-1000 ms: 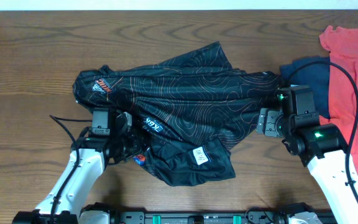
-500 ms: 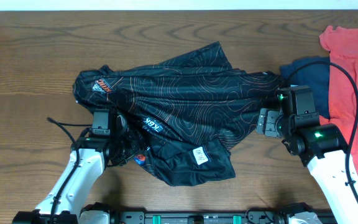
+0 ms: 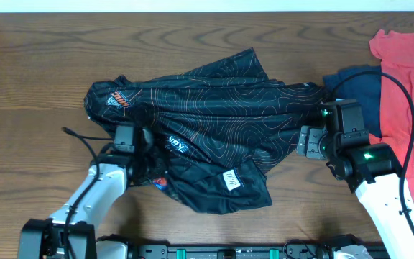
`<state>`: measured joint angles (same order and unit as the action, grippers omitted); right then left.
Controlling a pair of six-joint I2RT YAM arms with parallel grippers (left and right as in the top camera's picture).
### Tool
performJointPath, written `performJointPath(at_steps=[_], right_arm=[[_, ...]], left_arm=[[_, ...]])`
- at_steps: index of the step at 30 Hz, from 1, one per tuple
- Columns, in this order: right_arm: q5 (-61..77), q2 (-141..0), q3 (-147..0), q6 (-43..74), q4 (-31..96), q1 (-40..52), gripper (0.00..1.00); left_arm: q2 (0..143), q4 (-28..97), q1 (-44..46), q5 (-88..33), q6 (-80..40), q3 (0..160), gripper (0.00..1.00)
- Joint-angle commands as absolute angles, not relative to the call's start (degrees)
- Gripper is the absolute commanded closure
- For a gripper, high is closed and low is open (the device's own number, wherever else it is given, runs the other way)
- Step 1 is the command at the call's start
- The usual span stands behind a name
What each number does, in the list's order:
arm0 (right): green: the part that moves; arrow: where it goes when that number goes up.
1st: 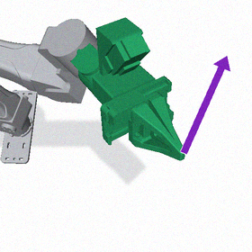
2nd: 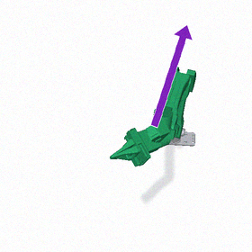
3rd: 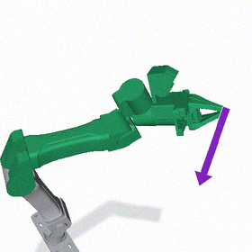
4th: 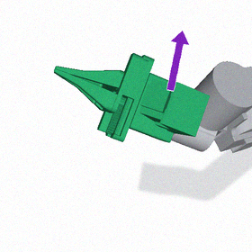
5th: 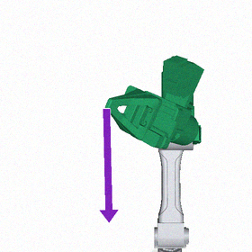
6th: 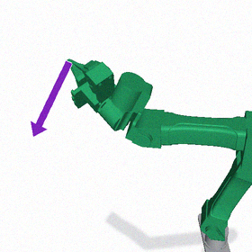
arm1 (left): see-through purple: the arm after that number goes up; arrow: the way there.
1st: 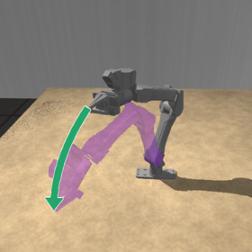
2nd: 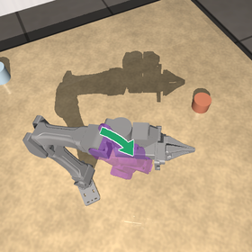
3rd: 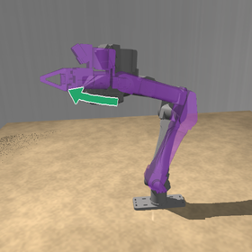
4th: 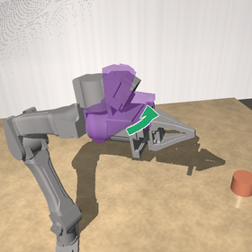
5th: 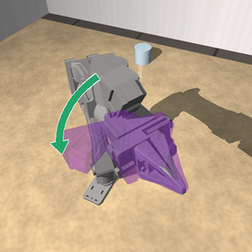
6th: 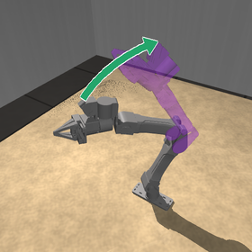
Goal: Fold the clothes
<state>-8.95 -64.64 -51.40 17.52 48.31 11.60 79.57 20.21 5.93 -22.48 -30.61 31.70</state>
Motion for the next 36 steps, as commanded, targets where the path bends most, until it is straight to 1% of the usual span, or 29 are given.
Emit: performJointPath(at_steps=[1, 5, 10, 12, 13, 14, 15, 16, 18, 20, 24, 29, 34, 36], right_arm=[[-9.67, -64.53, -51.83, 16.84, 48.47, 11.16, 0.11], [-9.67, -64.84, -51.83, 16.86, 48.45, 11.16, 0.11], [-9.69, -64.9, -51.83, 16.86, 48.4, 11.16, 0.11], [-9.69, -64.9, -51.83, 16.84, 48.23, 11.16, 0.11], [-9.69, -64.9, -51.83, 16.84, 48.1, 11.16, 0.1], [-9.69, -64.9, -51.83, 16.86, 48.03, 11.16, 0.1], [-9.67, -64.9, -51.83, 16.86, 48.01, 11.16, 0.1], [-9.67, -64.9, -51.83, 16.86, 48.01, 11.16, 0.1], [-9.67, -64.9, -51.83, 16.84, 48.03, 11.16, 0.1], [-9.67, -64.9, -51.83, 16.86, 48.03, 11.16, 0.1], [-9.67, -64.9, -51.83, 16.86, 47.79, 11.16, 0.1], [-9.65, -64.95, -51.83, 16.86, 47.59, 11.16, 0.1], [-9.65, -64.95, -51.83, 16.84, 47.64, 11.16, 0.1], [-9.65, -64.95, -51.83, 16.64, 47.79, 11.16, 0.09]], left_arm=[[78.91, 22.28, 0.75, -18.63, -26.22, 38.37, 0.94], [78.91, 28.53, -7.09, -18.74, -25.06, 47.62, 0.94], [78.89, 37.67, -12.91, -18.76, -23.11, 53.71, 0.94], [79.07, 42.02, -13.32, -18.72, -23.05, 53.58, 0.83], [79.26, 43.92, -13.26, -18.74, -22.5, 53.3, 0.63], [79.37, 45.36, -13.15, -18.68, -22.44, 52.97, 0.51], [79.42, 46.98, -13.15, -18.74, -22.46, 52.31, 0.36], [79.42, 48.12, -13.17, -18.74, -22.5, 51.66, 0.33], [79.42, 50.28, -13.15, -18.87, -22.55, 51.09, 0.32], [79.42, 52.38, -13.15, -21.63, -22.52, 51.05, 0.32], [79.42, 50.92, -11.29, -28.1, -22.52, 51.05, 0.32], [79.68, 45.21, -4.1, -27.46, -25.02, 50.54, 0.33], [83.64, 40.66, 4.45, -20.36, -33.61, 50.17, 0.32], [86.13, 39.48, 6.48, -19.88, -37.56, 50.17, 0.33]])
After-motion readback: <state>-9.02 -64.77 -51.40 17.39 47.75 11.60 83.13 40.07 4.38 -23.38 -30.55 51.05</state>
